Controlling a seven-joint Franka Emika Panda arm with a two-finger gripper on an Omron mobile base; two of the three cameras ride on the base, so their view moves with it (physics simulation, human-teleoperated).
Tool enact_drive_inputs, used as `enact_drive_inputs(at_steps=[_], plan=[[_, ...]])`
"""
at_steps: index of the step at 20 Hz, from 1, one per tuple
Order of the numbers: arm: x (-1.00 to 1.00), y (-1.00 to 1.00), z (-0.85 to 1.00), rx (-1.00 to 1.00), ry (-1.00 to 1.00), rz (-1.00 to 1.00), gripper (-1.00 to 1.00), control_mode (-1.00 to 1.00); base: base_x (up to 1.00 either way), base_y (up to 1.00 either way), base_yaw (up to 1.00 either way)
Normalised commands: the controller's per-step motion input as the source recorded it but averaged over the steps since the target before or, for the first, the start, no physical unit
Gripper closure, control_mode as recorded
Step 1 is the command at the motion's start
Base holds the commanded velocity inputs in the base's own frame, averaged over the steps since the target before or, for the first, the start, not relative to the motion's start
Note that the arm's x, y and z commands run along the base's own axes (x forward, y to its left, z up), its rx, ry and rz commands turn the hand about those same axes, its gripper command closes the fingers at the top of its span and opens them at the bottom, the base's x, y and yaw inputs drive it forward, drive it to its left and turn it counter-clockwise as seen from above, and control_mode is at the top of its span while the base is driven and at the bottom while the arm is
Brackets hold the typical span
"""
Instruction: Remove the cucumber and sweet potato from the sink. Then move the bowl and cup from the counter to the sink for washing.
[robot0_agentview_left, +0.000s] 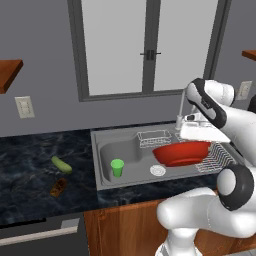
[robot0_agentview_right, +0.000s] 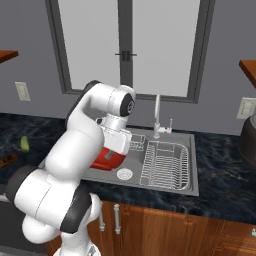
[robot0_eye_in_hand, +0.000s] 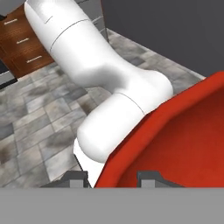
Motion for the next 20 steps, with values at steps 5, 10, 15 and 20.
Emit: enact_drive_inputs(at_steps=[5, 10, 15, 20], plan=[[0.06, 0.09, -0.07, 0.03, 0.01, 0.00, 1.00, -1.00, 0.00, 0.00, 0.00], [0.07, 0.10, -0.08, 0.05, 0.05, 0.01, 1.00, -1.00, 0.00, 0.00, 0.00], [0.19, 0.01, -0.11, 0.01, 0.06, 0.00, 1.00, -1.00, 0.00, 0.00, 0.00], [0.19, 0.02, -0.14, 0.00, 0.03, 0.00, 1.00, -1.00, 0.00, 0.00, 0.00]])
